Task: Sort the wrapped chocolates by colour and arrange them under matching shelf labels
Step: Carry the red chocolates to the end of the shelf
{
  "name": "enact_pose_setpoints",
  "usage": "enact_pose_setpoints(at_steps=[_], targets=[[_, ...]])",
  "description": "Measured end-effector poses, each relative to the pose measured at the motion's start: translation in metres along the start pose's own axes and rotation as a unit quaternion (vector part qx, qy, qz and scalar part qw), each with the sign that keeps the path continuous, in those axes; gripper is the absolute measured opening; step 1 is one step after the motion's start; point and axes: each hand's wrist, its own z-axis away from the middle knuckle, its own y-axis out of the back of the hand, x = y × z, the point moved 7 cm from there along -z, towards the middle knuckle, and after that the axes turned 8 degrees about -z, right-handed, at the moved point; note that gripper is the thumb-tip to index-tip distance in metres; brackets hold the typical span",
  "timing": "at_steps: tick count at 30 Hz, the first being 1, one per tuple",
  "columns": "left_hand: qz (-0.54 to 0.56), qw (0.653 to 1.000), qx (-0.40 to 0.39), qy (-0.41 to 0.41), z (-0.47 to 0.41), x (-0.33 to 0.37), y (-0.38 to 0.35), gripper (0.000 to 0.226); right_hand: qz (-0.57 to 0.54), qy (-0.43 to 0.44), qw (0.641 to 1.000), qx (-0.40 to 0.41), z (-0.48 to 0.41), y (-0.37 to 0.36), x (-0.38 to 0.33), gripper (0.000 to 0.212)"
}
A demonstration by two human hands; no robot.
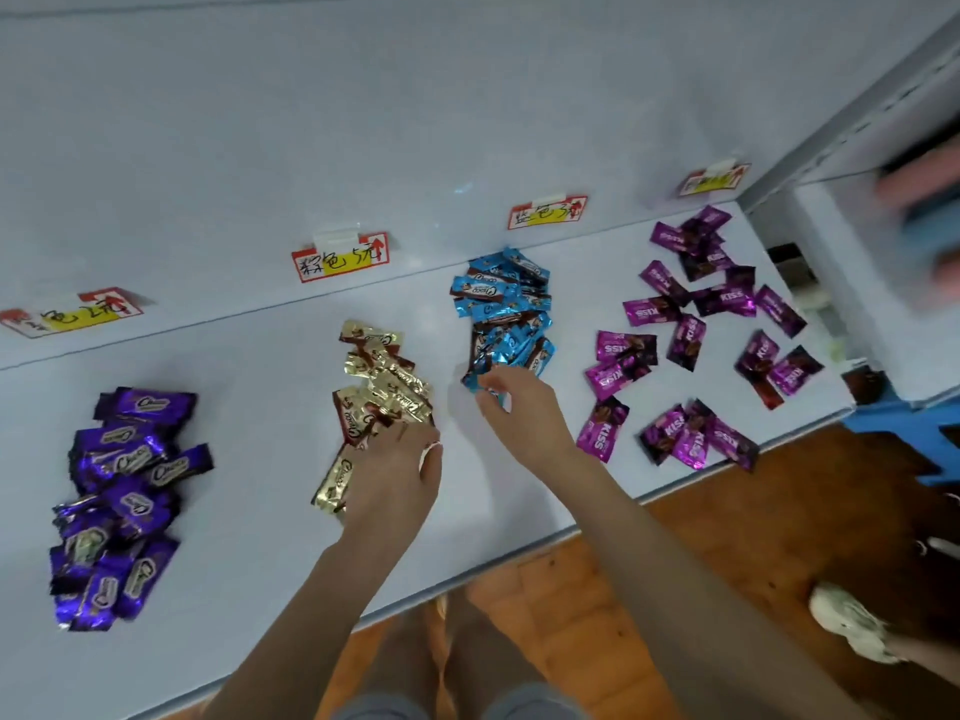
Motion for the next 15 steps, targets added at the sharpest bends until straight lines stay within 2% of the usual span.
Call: enact_pose_setpoints(at_steps=[5,10,15], targets=[[-0.004,0.994,-0.071,-0.088,0.005,0.052,-0.031,0.018,0.022,-0.071,0.993,0.086,0.041,0.077,0.050,0.017],[-0.016,0.984,-0.104,-0.140,0.010,0.095,-0.060,0.020,0.027,-0.131,0.980,0.145,0.083,0.143,0.098,0.017],[-0.049,0.982,-0.119,-0.138,0.004,0.126,-0.090,0.023,0.031,-0.153,0.973,0.169,0.104,0.184,0.141,0.016]])
